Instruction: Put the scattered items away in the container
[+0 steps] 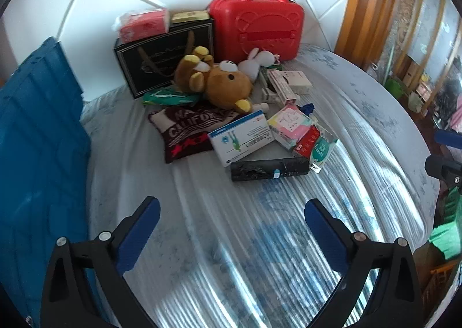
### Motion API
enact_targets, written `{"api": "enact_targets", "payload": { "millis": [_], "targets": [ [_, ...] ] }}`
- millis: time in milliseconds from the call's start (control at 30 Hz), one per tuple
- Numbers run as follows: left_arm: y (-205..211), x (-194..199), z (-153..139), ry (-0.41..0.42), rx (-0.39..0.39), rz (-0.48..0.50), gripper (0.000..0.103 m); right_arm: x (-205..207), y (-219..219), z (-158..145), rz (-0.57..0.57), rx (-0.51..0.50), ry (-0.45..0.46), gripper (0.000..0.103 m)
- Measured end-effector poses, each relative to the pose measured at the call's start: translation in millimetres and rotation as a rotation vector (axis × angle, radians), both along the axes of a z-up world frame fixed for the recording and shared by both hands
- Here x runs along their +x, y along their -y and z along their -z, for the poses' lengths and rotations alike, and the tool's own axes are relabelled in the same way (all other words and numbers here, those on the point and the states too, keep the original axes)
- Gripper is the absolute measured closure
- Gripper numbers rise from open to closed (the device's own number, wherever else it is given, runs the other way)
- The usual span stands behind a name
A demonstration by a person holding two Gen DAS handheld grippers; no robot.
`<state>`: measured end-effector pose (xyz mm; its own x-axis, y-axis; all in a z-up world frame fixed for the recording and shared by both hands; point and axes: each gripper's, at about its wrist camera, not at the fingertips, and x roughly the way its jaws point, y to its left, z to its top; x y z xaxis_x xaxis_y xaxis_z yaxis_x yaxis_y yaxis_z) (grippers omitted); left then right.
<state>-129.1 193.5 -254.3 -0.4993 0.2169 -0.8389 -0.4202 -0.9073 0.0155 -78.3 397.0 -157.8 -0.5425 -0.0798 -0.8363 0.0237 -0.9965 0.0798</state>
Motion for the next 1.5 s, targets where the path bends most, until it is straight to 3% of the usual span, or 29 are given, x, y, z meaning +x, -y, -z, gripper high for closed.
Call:
{"api": "enact_targets", "payload": {
  "millis": [200,400,700,733,767,833,933,1133,1333,1500],
  "targets": [
    [-43,-41,62,0.022,-0.035,0.206,0.001,-8,-31,36,0.034,-0.009,0.064,0.0],
    [-87,-69,122,0.047,-0.158,0.407,0.002,-18,-47,80,0.061,-0.021,0.129,0.0],
    [-109,-87,156,0.05,-0.193,0.543,0.01,-28,-59,109,0.066,-0.025,0.172,0.0],
    [-108,-85,156,0.051,-0.183,0.554,0.014,-30,-60,110,0.067,-0.024,0.172,0.0],
    [-105,-87,155,0.08,-0.154,0.549,0.02,-31,-61,110,0.069,-0.024,0.17,0.0],
    [-96,-85,151,0.11,-0.118,0.517,0.044,-37,-63,112,0.075,-0.025,0.168,0.0],
    [-81,-71,144,0.123,-0.088,0.482,0.063,-48,-64,118,0.085,-0.028,0.172,0.0],
    [-34,-29,128,0.097,-0.036,0.336,0.066,-88,-60,144,0.19,-0.105,0.208,0.0],
    [9,5,111,0.082,0.017,0.202,0.068,-136,-55,172,0.411,-0.201,0.227,0.0],
    [33,22,107,0.075,0.027,0.157,0.069,-162,-49,193,0.58,-0.153,0.274,0.0]
  ]
}}
